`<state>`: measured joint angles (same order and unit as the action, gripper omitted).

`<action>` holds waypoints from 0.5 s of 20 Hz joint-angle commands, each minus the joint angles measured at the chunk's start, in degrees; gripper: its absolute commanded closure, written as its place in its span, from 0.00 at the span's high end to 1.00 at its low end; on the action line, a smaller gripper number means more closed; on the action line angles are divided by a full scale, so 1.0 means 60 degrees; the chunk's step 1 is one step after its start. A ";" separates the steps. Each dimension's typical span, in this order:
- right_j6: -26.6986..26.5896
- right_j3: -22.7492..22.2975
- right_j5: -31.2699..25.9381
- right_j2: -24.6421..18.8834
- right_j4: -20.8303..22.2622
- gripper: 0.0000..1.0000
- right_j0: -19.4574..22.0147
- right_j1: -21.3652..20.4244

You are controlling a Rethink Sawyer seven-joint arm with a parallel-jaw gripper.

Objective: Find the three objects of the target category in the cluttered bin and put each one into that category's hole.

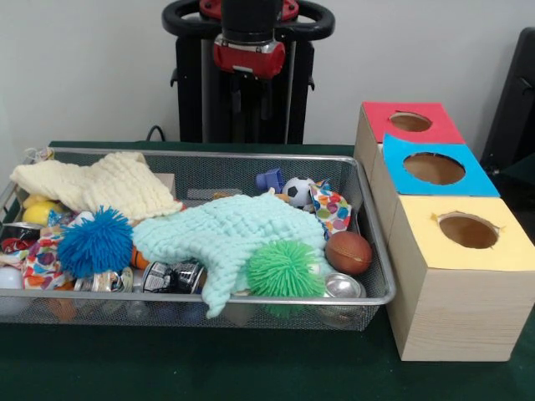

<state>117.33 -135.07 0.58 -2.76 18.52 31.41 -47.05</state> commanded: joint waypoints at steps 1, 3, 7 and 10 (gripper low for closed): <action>0.0363 -0.1077 0.1118 -0.0178 0.1889 1.00 0.1205 -0.0433; 0.0473 -0.1131 0.0995 -0.0123 0.2037 1.00 0.1318 -0.0600; 0.0594 -0.1200 0.0678 -0.0178 0.2110 1.00 0.1508 -0.0943; 0.0554 -0.1058 0.0588 -0.0664 0.2234 1.00 0.2150 -0.0909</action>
<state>117.32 -143.22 2.69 -2.07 28.78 40.71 -50.74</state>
